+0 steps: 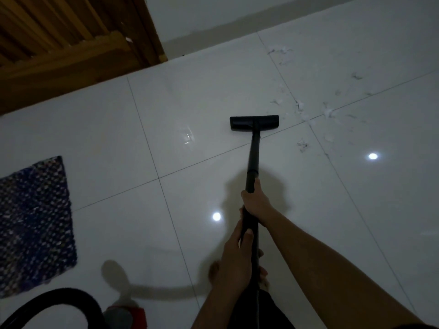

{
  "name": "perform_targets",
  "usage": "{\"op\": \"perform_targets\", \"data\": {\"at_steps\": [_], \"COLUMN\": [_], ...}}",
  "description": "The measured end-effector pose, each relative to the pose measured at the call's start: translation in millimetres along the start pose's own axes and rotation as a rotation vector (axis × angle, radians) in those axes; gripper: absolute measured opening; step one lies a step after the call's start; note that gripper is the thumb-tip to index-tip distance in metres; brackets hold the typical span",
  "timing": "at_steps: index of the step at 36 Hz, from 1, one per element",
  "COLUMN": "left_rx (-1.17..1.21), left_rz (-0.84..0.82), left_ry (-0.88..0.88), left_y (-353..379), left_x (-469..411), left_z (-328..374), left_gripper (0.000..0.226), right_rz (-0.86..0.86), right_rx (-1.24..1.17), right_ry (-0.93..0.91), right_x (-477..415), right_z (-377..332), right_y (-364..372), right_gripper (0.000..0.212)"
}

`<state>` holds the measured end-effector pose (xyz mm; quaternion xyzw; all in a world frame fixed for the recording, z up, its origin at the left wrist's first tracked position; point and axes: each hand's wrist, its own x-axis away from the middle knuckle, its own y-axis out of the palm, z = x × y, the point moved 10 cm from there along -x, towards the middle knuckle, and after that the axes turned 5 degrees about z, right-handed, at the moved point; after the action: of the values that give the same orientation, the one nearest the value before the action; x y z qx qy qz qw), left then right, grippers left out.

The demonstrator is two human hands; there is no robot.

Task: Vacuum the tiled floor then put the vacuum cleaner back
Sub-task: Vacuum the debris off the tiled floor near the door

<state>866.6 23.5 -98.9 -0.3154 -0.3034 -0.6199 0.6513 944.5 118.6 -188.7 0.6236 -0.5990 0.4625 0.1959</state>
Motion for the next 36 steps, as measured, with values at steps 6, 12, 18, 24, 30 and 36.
{"op": "perform_targets", "data": {"at_steps": [6, 12, 18, 24, 30, 36], "left_rx": [0.047, 0.028, -0.014, -0.073, -0.119, -0.181], "left_rz": [-0.001, -0.041, -0.072, -0.098, -0.142, -0.184], "left_ry": [-0.035, -0.027, -0.003, -0.014, -0.026, -0.035], "left_y": [0.0, -2.4, -13.6, -31.1, -34.9, -22.9], "left_x": [29.6, 61.1, 90.4, 125.4, 157.4, 176.3], "left_z": [-23.0, -42.2, -71.9, -105.0, -129.7, -145.5], "left_gripper": [0.042, 0.042, 0.035, 0.039, 0.04, 0.038], "right_rz": [-0.01, 0.03, 0.08, 0.123, 0.129, 0.153], "right_rx": [0.018, -0.007, -0.042, -0.053, -0.116, -0.133], "right_ry": [0.012, 0.044, 0.075, 0.08, 0.102, 0.131], "right_x": [21.5, 44.3, 74.9, 113.4, 146.6, 165.0], "right_z": [29.2, 64.8, 102.4, 135.1, 167.3, 197.0], "right_y": [8.2, 15.6, 27.5, 44.9, 49.9, 36.7], "right_gripper": [0.071, 0.072, 0.072, 0.074, 0.072, 0.069]}}
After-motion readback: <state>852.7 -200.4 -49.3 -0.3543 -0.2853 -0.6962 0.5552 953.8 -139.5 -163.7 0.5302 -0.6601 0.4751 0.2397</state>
